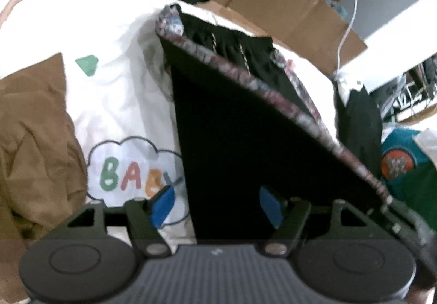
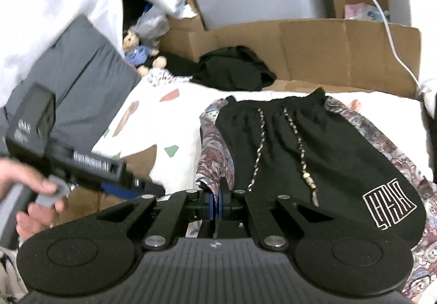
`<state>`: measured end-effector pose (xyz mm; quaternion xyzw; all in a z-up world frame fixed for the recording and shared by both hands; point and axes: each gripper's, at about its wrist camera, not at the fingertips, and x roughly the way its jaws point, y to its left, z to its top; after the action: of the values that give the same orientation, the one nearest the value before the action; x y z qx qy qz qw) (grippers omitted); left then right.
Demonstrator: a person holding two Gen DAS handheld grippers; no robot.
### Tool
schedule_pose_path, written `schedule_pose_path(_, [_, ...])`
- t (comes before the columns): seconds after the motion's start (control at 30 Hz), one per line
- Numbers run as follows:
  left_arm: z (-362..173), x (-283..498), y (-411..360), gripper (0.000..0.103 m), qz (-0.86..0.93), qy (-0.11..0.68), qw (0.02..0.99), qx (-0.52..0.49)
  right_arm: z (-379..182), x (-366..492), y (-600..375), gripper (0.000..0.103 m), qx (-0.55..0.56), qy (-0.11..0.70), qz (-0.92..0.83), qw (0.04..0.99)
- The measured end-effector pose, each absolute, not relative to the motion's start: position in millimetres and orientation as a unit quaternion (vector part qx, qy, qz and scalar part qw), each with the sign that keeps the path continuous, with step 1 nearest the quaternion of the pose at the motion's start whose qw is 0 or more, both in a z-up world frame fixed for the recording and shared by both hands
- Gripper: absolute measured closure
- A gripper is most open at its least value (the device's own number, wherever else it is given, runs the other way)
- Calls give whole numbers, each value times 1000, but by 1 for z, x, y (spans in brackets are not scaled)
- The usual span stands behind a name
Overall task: Fold clothes
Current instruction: 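Lift the side stripe with the right tool and fold it over the other stripe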
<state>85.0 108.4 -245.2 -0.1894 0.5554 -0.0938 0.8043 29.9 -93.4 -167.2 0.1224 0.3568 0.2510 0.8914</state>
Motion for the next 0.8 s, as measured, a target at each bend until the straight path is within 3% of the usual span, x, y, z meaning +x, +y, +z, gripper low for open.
schedule_pose_path(0.8, [-308,76,47,31,-122,648,738,-141,-200,43,-221,100,219,357,154,895])
